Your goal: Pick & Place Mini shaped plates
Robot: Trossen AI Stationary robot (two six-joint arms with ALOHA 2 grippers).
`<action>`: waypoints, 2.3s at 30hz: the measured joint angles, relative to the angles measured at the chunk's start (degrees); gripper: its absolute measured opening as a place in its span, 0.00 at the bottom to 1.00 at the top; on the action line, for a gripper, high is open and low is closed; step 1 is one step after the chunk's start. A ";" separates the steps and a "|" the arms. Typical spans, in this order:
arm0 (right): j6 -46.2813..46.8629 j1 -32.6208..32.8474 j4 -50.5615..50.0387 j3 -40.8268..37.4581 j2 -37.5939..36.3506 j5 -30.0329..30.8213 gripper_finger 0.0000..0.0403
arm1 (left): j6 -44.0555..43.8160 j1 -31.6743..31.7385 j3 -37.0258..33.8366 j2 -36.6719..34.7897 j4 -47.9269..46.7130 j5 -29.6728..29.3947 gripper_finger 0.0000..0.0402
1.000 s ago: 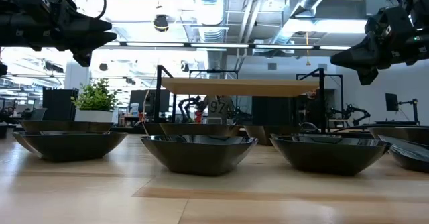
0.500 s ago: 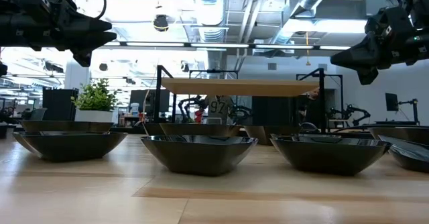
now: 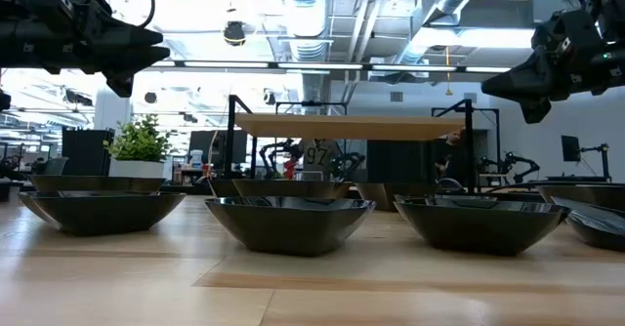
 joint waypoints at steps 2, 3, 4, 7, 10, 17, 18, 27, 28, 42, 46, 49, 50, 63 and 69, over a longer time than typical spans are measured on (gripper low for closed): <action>0.00 -0.02 0.00 0.00 0.00 -0.02 0.08 | 0.01 -0.01 -0.01 0.00 0.00 0.00 0.33; 0.00 -0.01 0.00 0.02 0.00 -0.01 0.08 | 0.00 0.00 -0.02 0.00 0.00 0.00 0.33; 0.00 0.00 0.00 0.02 0.00 0.00 0.08 | 0.02 0.00 0.00 0.00 0.00 -0.01 0.33; 0.00 0.00 0.00 0.02 0.00 0.00 0.08 | 0.01 -0.01 0.00 0.00 0.00 0.01 0.33; 0.00 -0.01 0.00 0.02 -0.01 -0.01 0.08 | 0.00 0.00 -0.01 0.02 0.00 0.00 0.33; 0.00 -0.01 0.02 0.02 0.00 -0.01 0.08 | 0.00 0.00 -0.02 0.00 0.00 0.01 0.33; 0.00 0.00 0.00 0.01 0.00 -0.01 0.08 | 0.01 0.00 0.00 0.00 0.00 0.00 0.33; 0.00 -0.07 0.00 0.00 0.00 0.00 0.08 | 0.00 -0.02 -0.02 0.01 0.16 0.00 0.33; 0.00 -0.07 0.02 0.00 0.00 0.00 0.08 | 0.01 -0.02 -0.02 0.02 0.38 0.00 0.33; 22.65 -0.06 11.31 0.01 0.00 0.00 0.08 | 0.00 -0.02 -0.02 0.02 4.84 -0.01 0.33; 32.46 0.28 24.77 0.00 0.00 -1.70 0.08 | 0.00 -0.01 -0.01 0.02 5.16 -0.01 0.33; 39.64 1.88 34.25 0.43 -0.02 -4.77 0.08 | 0.00 -0.01 0.00 0.02 5.25 -0.01 0.33; 40.67 2.72 35.74 1.19 0.01 -5.36 0.08 | 0.00 -0.02 -0.01 0.02 5.30 -0.01 0.33; 32.78 18.40 7.14 32.67 22.32 -5.88 0.08 | -5.06 -0.02 0.00 0.60 5.69 0.00 0.33; 39.81 27.24 -27.02 47.80 39.59 -7.08 0.08 | -6.02 -0.02 -0.01 2.34 5.66 0.00 0.33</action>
